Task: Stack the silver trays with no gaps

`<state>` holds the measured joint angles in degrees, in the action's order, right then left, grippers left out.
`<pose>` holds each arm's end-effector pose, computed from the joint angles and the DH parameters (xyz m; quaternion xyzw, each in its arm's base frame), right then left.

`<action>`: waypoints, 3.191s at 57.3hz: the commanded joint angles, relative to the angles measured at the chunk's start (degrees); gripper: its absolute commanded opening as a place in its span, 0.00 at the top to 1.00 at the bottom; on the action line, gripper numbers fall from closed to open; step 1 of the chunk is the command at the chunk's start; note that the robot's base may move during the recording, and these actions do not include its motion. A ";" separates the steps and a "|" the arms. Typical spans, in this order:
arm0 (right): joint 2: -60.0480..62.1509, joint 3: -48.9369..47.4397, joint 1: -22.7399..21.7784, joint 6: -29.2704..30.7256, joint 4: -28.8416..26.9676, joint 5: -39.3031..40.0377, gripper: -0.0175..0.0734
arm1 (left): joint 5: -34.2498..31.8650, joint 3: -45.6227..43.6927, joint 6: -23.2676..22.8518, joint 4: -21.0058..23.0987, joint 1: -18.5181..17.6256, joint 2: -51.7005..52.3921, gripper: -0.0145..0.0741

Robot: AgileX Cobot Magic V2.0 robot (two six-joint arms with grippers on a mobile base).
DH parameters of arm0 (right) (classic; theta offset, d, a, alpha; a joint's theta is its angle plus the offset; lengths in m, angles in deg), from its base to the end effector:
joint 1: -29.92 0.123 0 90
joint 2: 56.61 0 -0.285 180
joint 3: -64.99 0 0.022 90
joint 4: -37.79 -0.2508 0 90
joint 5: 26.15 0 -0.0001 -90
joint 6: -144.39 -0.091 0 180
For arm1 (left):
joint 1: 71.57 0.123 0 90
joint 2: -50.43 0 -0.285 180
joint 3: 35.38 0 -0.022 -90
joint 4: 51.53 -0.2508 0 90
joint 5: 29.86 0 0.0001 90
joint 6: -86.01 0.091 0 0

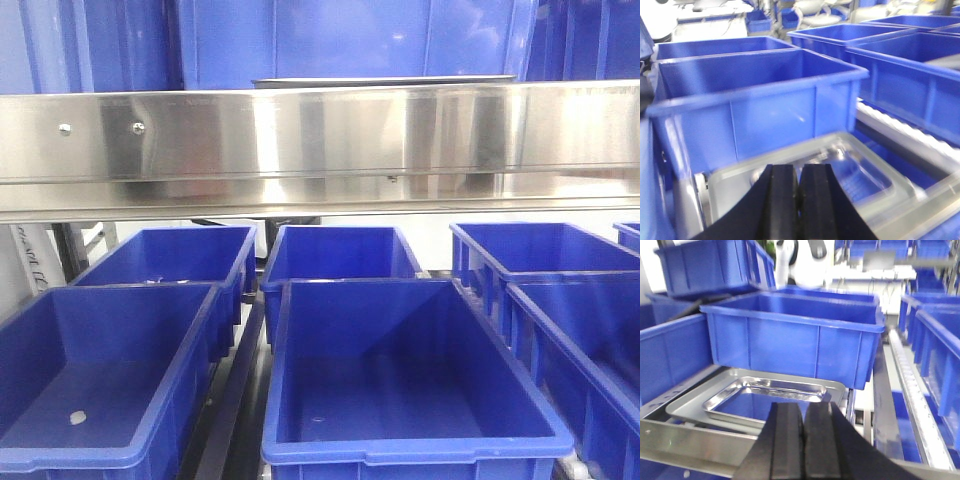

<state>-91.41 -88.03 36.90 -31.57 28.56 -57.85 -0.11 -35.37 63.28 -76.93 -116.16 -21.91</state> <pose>0.0657 0.0158 0.4186 -0.0489 0.7245 0.0952 0.6809 0.1799 -0.1501 0.4766 0.2223 0.7298 -0.1694 0.6240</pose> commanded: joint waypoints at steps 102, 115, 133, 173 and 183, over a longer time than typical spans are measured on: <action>21.76 21.96 -12.87 0.64 3.11 11.87 0.89 | -0.79 29.81 -0.47 0.70 -0.47 34.09 0.86; 27.01 36.90 -13.27 0.64 2.91 23.09 0.89 | -0.79 29.81 -0.47 0.70 -0.47 34.09 0.86; 27.01 49.39 -13.27 0.64 2.63 29.70 0.89 | -0.79 29.81 -0.47 0.70 -0.47 34.09 0.86; 27.01 50.23 -13.27 0.03 2.63 25.58 0.89 | -0.79 29.81 -0.47 0.70 -0.47 34.09 0.86; 27.01 50.23 -13.27 0.03 2.63 25.72 0.89 | -0.79 29.81 -0.47 0.70 -0.47 34.09 0.86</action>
<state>-64.65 -37.80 23.93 -31.51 31.18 -32.98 -0.06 -5.79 63.15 -76.27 -116.16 11.96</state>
